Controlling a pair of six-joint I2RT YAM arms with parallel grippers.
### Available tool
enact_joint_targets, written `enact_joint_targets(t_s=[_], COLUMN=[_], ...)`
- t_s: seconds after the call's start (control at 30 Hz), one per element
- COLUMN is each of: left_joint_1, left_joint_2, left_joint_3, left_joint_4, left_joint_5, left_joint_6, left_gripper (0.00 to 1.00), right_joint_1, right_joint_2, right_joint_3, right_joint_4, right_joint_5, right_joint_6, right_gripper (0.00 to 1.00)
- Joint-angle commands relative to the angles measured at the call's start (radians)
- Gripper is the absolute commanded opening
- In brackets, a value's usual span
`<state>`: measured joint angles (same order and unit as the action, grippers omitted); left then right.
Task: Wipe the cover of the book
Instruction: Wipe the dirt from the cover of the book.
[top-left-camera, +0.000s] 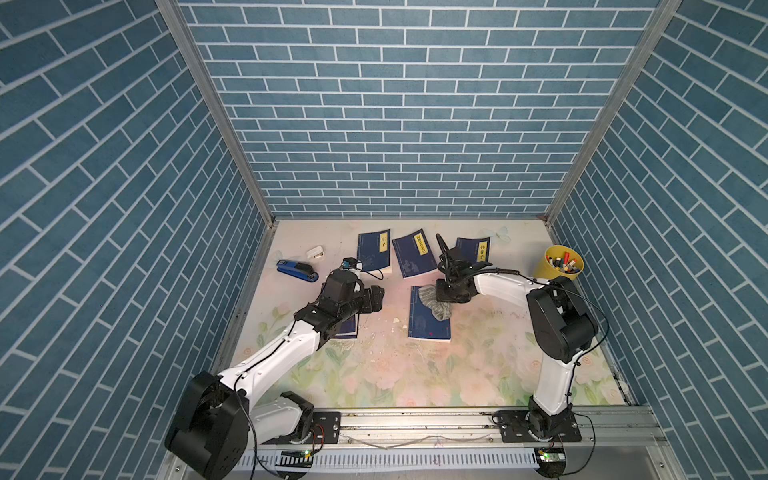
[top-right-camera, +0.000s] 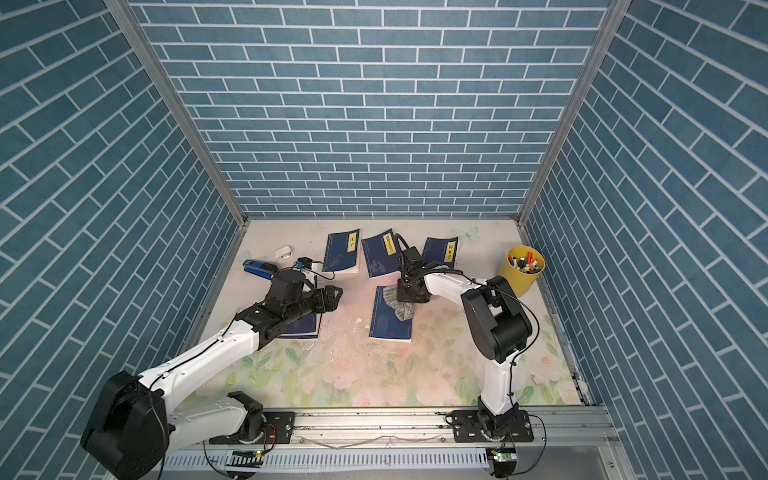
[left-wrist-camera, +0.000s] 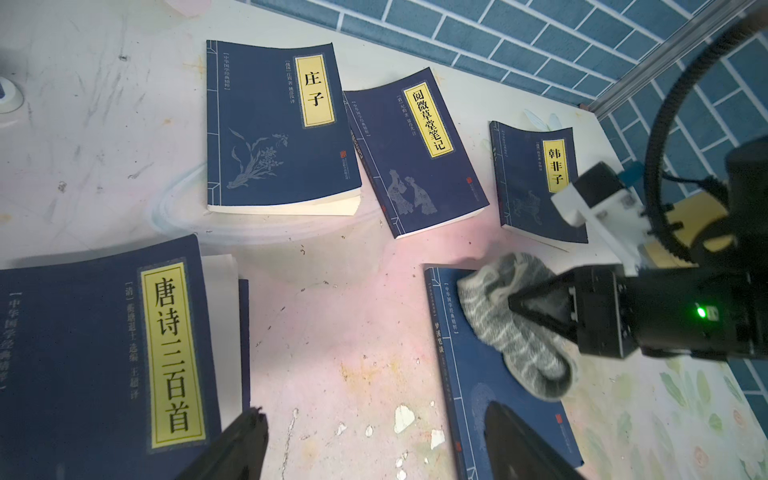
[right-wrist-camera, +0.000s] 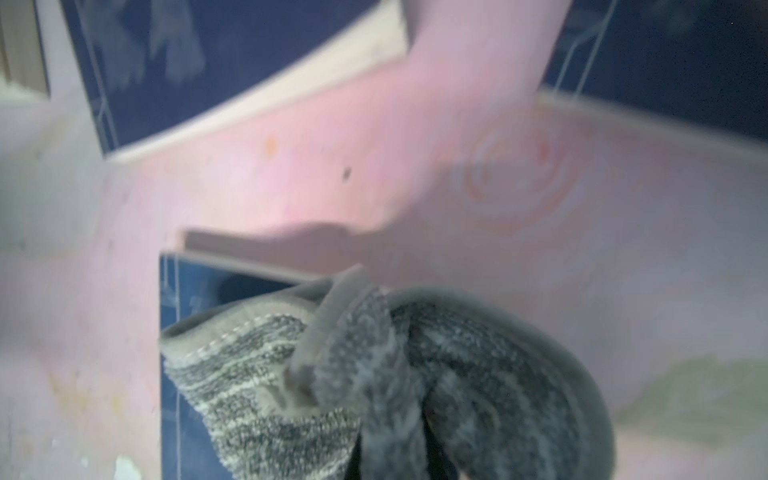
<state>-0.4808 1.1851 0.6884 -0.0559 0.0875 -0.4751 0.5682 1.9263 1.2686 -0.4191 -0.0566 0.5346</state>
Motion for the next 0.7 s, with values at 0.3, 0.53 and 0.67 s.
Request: enact_joint_targets(t_s=[0.3, 0.53, 0.67], left_joint_1=[0.029, 0.036, 0.042], left_joint_2=[0.035, 0.056, 0.044], left_joint_3=[0.031, 0.039, 0.03], left_joint_4=[-0.003, 0.002, 0.006], left_joint_5=[0.015, 0.026, 0.027], left_joint_6=[0.016, 0.019, 0.01], left_gripper=[0.87, 0.87, 0.87], right_joint_1=[0.203, 0.192, 0.12], right_joint_2=[-0.089, -0.087, 0.042], right_joint_3=[-0.276, -0.276, -0.097], right_joint_4=[-0.101, -0.06, -0.062], right_joint_5=[0.058, 0.052, 0.004], right_joint_6=[0.073, 0.083, 0.006], right_gripper=[0.0, 0.0, 0.0])
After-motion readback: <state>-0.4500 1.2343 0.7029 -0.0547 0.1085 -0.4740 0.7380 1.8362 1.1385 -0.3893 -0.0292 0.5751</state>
